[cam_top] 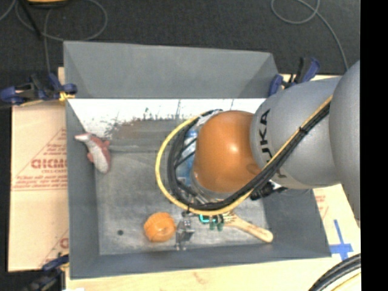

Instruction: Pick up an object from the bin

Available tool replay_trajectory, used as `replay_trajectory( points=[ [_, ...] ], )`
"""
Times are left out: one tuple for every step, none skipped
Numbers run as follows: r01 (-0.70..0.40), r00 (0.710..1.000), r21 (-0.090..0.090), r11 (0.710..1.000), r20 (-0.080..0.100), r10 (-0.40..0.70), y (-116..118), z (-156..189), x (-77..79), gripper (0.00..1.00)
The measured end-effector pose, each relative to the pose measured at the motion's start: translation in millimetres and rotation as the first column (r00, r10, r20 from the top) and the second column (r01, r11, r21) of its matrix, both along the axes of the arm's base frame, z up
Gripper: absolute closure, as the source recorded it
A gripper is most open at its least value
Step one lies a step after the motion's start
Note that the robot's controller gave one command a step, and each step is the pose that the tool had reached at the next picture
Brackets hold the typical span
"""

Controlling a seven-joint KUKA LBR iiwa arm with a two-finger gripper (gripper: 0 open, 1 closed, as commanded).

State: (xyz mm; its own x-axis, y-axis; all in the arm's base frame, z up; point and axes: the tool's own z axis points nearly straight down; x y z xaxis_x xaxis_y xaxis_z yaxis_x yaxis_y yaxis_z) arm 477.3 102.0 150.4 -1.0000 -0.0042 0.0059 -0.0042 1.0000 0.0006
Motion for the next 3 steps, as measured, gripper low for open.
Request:
replay_trajectory(
  points=[
    [0.004,1.0,0.001,1.0,0.008,-0.004,0,4,2.0,0.0],
    [-0.053,0.998,0.0,0.999,0.015,0.053,20,-29,10.8,0.0],
    [-0.376,0.926,0.001,0.926,0.017,0.376,47,-77,15.2,1.0]
  ],
)
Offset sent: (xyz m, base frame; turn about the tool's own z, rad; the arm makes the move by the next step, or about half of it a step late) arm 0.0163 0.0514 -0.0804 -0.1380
